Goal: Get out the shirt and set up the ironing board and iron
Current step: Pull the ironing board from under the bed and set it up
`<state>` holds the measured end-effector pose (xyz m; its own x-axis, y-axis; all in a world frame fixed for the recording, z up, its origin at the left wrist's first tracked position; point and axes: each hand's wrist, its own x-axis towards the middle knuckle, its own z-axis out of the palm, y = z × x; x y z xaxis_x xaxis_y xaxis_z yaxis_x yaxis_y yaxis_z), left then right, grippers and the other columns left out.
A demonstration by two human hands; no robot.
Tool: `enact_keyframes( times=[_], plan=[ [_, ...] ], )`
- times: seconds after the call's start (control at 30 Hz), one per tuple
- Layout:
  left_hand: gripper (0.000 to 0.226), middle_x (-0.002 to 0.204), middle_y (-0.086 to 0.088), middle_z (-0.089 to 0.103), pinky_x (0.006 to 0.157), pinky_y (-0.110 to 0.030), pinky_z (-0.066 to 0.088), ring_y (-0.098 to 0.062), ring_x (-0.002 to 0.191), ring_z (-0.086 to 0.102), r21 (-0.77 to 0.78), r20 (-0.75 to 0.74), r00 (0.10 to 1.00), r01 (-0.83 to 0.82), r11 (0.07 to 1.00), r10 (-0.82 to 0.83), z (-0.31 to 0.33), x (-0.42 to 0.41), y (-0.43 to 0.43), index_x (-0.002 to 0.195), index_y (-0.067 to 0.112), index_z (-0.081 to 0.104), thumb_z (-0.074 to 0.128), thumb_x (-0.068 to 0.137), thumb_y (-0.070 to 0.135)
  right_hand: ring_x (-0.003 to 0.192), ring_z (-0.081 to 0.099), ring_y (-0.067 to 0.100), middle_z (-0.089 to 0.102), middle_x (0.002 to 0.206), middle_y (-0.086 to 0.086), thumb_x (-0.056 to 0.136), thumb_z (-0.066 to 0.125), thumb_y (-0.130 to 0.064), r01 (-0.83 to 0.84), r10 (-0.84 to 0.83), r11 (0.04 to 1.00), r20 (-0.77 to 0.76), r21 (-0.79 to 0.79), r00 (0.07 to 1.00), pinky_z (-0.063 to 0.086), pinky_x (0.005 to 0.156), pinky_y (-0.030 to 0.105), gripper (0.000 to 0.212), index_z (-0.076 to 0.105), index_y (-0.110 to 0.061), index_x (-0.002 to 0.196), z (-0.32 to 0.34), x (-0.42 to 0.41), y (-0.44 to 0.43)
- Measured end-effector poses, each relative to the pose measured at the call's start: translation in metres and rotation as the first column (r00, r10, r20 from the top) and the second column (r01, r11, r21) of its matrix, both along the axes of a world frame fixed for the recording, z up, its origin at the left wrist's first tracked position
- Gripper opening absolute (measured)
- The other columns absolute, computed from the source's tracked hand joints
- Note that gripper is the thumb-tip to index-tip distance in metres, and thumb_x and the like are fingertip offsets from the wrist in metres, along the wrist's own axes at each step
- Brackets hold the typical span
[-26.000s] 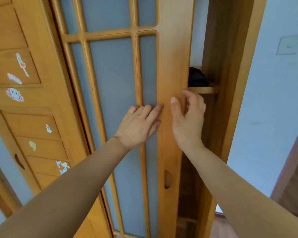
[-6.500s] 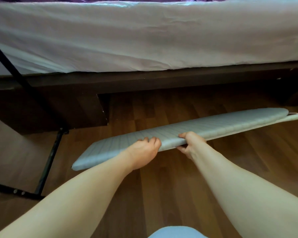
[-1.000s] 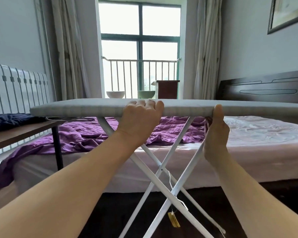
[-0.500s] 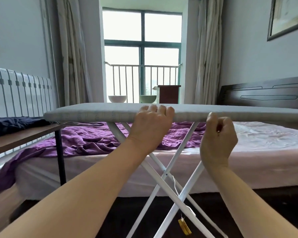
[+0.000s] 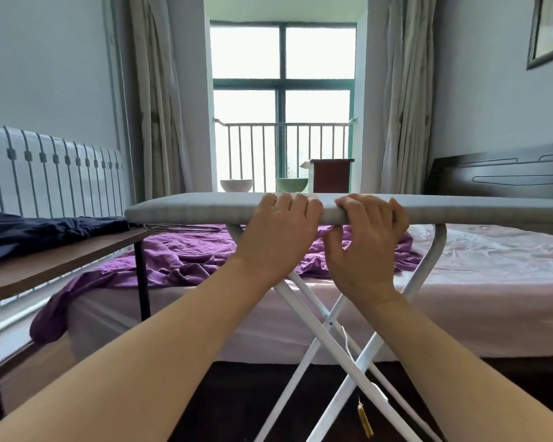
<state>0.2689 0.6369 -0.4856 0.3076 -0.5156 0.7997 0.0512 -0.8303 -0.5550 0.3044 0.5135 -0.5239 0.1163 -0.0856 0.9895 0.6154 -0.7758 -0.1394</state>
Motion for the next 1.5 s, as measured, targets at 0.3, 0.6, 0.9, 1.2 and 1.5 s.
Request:
enact_keyframes(
  times=[0.3,0.6,0.9,1.2,1.5],
  plan=[
    [0.024,0.079,-0.010,0.067,0.062,-0.032,0.046,-0.029,0.066,0.060,-0.065,-0.027,0.995,0.091,0.994,-0.093,-0.004,-0.002,0.001,0.091,0.008,0.062,0.046,0.079,0.021,0.092,0.063,0.028,0.072,0.092,0.009,0.083,0.047,-0.020,-0.093,0.091,0.995,0.033,0.042,0.995,0.032,0.098,0.035,0.028,0.069,-0.005,0.090,0.008,-0.009,0.007],
    [0.028,0.073,-0.012,0.069,0.057,-0.037,0.049,-0.033,0.061,0.063,-0.189,-0.080,0.992,0.080,0.979,-0.096,0.030,-0.021,0.012,0.103,0.002,0.059,0.043,0.085,0.017,0.079,0.063,0.023,0.071,0.078,0.004,0.089,0.043,-0.024,-0.126,0.126,0.992,-0.060,0.007,0.990,0.035,0.083,0.032,0.031,0.067,-0.010,0.075,0.045,-0.016,0.020],
    [0.020,0.078,-0.009,0.072,0.061,-0.035,0.052,-0.029,0.067,0.068,-0.258,-0.218,0.972,0.025,0.966,-0.083,0.083,0.004,0.027,0.099,0.006,0.060,0.055,0.082,0.012,0.128,0.045,0.026,0.053,0.137,0.007,0.093,0.044,-0.028,-0.104,-0.133,0.932,-0.596,-0.347,0.791,0.031,0.104,0.038,0.045,0.044,-0.012,0.135,0.120,0.006,0.038],
    [0.021,0.067,-0.004,0.068,0.061,-0.032,0.053,-0.025,0.057,0.064,-0.198,-0.502,0.863,-0.051,0.979,-0.056,0.142,0.026,0.052,0.088,0.009,0.062,0.071,0.069,0.007,0.137,0.036,0.025,0.045,0.145,0.009,0.096,0.040,-0.034,-0.213,-0.286,0.870,-0.807,-0.445,0.517,0.028,0.110,0.038,0.052,0.036,-0.009,0.141,0.186,0.016,0.027],
    [0.027,0.072,-0.003,0.068,0.082,-0.039,0.053,-0.024,0.064,0.065,-0.176,-0.637,0.763,-0.002,0.984,-0.112,0.247,0.003,0.045,0.095,0.009,0.062,0.070,0.070,0.012,0.146,0.018,0.023,0.028,0.155,0.010,0.097,0.039,-0.035,-0.251,-0.282,0.889,-0.891,-0.382,0.356,0.013,0.118,0.035,0.056,0.028,-0.008,0.145,0.287,-0.016,0.008]
  ],
)
